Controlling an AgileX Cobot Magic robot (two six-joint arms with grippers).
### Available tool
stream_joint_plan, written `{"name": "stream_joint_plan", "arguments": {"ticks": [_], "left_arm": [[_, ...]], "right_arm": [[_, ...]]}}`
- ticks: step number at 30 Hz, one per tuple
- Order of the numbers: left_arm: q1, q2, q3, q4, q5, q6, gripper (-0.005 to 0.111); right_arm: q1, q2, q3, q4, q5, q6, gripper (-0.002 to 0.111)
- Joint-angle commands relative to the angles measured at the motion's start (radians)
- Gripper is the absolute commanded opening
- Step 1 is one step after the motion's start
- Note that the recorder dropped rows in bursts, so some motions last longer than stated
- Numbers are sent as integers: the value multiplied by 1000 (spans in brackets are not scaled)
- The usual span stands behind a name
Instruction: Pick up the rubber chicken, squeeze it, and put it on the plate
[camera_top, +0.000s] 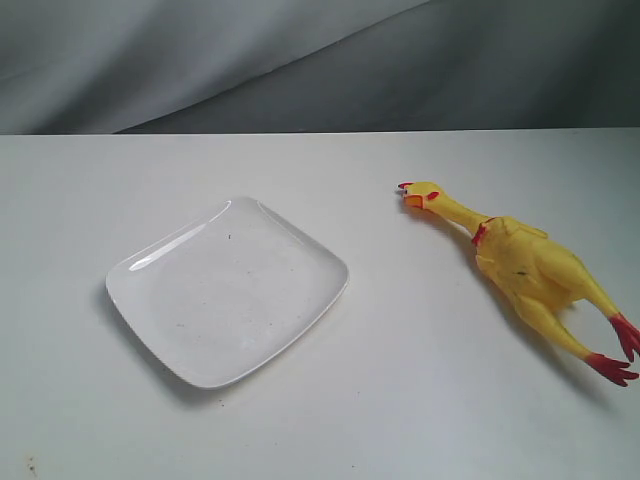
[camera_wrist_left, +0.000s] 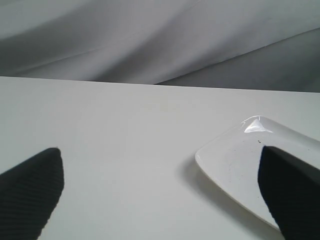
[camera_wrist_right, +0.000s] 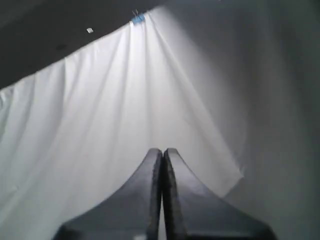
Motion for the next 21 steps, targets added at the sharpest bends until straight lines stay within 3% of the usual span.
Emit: {"name": "stream_joint_plan", "arguments": {"ticks": [1,6,11,14,17,21], "left_arm": [[2,-4,4,1,-10,-2,104],[2,-4,4,1,-10,-2,104],[2,-4,4,1,-10,-2,104],[2,-4,4,1,-10,-2,104],[2,-4,4,1,-10,-2,104],[2,-4,4,1,-10,-2,104]], "right_arm": [[-6,175,-139,10,197,9,0],[-6,344,-263,-2,268,-89,0],[-6,438,-324,-205,111,-246,0],[-6,456,-353,-210,93,-244,0],[-6,531,-416,-231,207,-276,0],[-6,753,-574,-233,524,-369,0]]}}
